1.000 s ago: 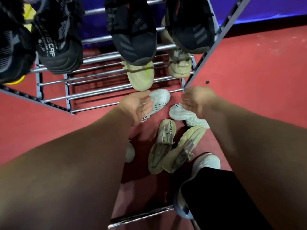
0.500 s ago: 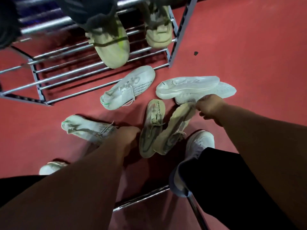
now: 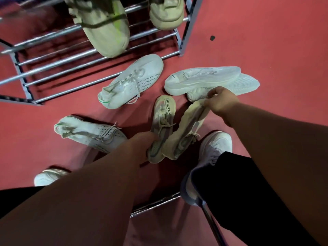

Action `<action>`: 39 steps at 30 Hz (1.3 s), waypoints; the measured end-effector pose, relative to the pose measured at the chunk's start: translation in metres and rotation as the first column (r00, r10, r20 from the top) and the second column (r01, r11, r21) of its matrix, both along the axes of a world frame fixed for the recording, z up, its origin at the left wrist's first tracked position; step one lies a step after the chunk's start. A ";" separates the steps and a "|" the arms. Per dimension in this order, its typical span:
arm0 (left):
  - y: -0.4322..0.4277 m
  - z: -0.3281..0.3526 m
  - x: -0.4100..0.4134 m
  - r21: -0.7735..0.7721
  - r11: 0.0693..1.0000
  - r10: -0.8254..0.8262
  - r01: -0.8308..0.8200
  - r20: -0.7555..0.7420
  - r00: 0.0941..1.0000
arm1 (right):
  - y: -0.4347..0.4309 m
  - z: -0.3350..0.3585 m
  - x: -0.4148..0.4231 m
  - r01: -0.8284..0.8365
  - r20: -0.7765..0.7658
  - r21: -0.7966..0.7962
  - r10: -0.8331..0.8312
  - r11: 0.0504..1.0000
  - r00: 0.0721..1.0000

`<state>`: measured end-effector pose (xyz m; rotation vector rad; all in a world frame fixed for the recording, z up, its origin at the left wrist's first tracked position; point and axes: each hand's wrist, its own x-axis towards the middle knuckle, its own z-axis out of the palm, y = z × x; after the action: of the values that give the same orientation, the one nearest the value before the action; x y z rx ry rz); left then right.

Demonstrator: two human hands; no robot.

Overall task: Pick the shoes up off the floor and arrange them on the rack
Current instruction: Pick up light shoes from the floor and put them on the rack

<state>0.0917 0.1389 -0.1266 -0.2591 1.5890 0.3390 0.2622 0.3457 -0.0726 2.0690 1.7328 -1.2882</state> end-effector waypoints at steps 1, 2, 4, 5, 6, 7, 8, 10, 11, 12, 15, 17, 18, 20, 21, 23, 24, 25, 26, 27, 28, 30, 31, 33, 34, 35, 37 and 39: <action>0.001 -0.001 0.001 0.011 1.000 0.014 -0.014 -0.019 1.000 | -0.001 -0.001 0.001 -0.002 -0.008 -0.005 0.001 1.000 1.000; 0.002 -0.006 0.001 0.024 1.000 0.008 -0.007 -0.038 0.999 | -0.001 -0.002 0.001 -0.002 -0.017 -0.007 0.002 1.000 1.000; 0.012 -0.002 0.001 0.065 0.998 -0.018 0.026 -0.121 0.993 | -0.002 -0.003 0.001 0.005 -0.022 0.002 -0.005 1.000 1.000; 0.016 -0.005 -0.004 0.088 0.996 0.007 0.012 -0.215 0.977 | -0.002 -0.003 0.002 0.010 -0.021 0.004 -0.010 1.000 1.000; 0.026 -0.003 -0.006 0.132 0.991 0.051 -0.013 -0.289 0.956 | -0.003 -0.004 0.002 0.017 -0.023 0.006 -0.017 1.000 1.000; 0.036 0.001 -0.008 0.155 0.988 0.041 0.014 -0.342 0.939 | -0.004 -0.004 0.002 0.027 -0.031 0.004 -0.027 1.000 0.999; 0.049 0.008 -0.009 0.173 0.984 0.018 0.053 -0.386 0.922 | -0.005 -0.005 0.002 0.032 -0.042 -0.001 -0.032 0.999 0.999; 0.068 0.010 -0.012 0.214 0.970 -0.004 0.112 -0.452 0.892 | -0.008 -0.004 0.002 0.023 -0.056 -0.006 -0.024 1.000 0.998; 0.079 0.012 -0.012 0.243 0.957 -0.024 0.160 -0.483 0.875 | -0.009 -0.004 0.002 0.014 -0.054 -0.007 -0.015 1.000 0.998; 0.088 0.013 -0.011 0.252 0.950 -0.036 0.182 -0.494 0.869 | -0.009 -0.004 0.002 0.003 -0.044 -0.006 -0.003 1.000 0.999; 0.113 0.010 -0.006 0.263 0.935 -0.082 0.240 -0.496 0.864 | -0.009 -0.003 0.005 -0.025 -0.019 -0.007 0.024 1.000 1.000; 0.122 0.007 -0.001 0.221 0.951 -0.091 0.218 -0.474 0.876 | -0.008 -0.003 0.008 -0.046 0.006 -0.014 0.046 0.999 0.999; 0.124 0.009 0.000 0.198 0.960 -0.087 0.199 -0.462 0.883 | -0.008 -0.002 0.010 -0.068 0.027 -0.021 0.069 0.997 0.997; 0.126 0.010 0.002 0.165 0.964 -0.116 0.210 -0.447 0.887 | -0.008 0.000 0.013 -0.100 0.069 -0.060 0.104 0.993 0.992; 0.125 0.008 0.002 0.166 0.960 -0.134 0.226 -0.437 0.889 | -0.007 0.000 0.014 -0.101 0.091 -0.079 0.108 0.992 0.990; 0.123 0.006 0.003 0.156 0.947 -0.207 0.282 -0.378 0.903 | -0.008 0.000 0.016 -0.103 0.119 -0.090 0.114 0.991 0.986; 0.121 0.006 0.003 0.148 0.941 -0.244 0.303 -0.324 0.914 | -0.009 -0.001 0.015 -0.101 0.116 -0.095 0.112 0.990 0.987; 0.119 0.004 0.005 0.144 0.939 -0.268 0.313 -0.263 0.927 | -0.010 -0.001 0.014 -0.097 0.099 -0.102 0.108 0.990 0.989; 0.116 0.009 0.008 0.141 0.938 -0.284 0.316 -0.205 0.937 | -0.012 -0.001 0.013 -0.096 0.072 -0.109 0.104 0.989 0.992; 0.114 0.008 0.010 0.152 0.938 -0.286 0.310 -0.162 0.945 | -0.013 -0.001 0.012 -0.096 0.049 -0.117 0.102 0.988 0.994; 0.112 0.010 0.012 0.161 0.930 -0.307 0.330 -0.150 0.940 | -0.014 -0.001 0.010 -0.098 0.028 -0.121 0.102 0.988 0.994; 0.113 0.008 0.017 0.183 0.904 -0.360 0.387 -0.163 0.919 | -0.015 0.000 0.009 -0.104 0.017 -0.130 0.107 0.986 0.994; 0.113 0.006 0.020 0.203 0.894 -0.371 0.399 -0.165 0.914 | -0.015 -0.001 0.009 -0.110 0.025 -0.135 0.114 0.985 0.993; 0.116 0.005 0.027 0.228 0.872 -0.405 0.433 -0.160 0.900 | -0.018 -0.003 0.011 -0.122 0.048 -0.175 0.132 0.977 0.990; 0.117 0.005 0.030 0.230 0.849 -0.446 0.476 -0.169 0.879 | -0.020 -0.006 0.014 -0.107 0.062 -0.202 0.122 0.974 0.991; 0.117 0.001 0.033 0.236 0.818 -0.493 0.525 -0.183 0.851 | -0.022 -0.008 0.018 -0.058 0.072 -0.233 0.077 0.971 0.994; 0.118 -0.005 0.039 0.239 0.735 -0.592 0.634 -0.229 0.773 | -0.027 -0.013 0.028 0.080 0.060 -0.284 -0.065 0.955 0.996; 0.120 -0.010 0.042 0.221 0.620 -0.698 0.753 -0.282 0.658 | -0.030 -0.014 0.031 0.163 0.043 -0.333 -0.158 0.929 0.986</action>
<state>0.1339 0.2591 -0.1369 0.6999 1.6361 -0.0367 0.2934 0.3154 -0.0868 2.0422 1.2484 -1.4883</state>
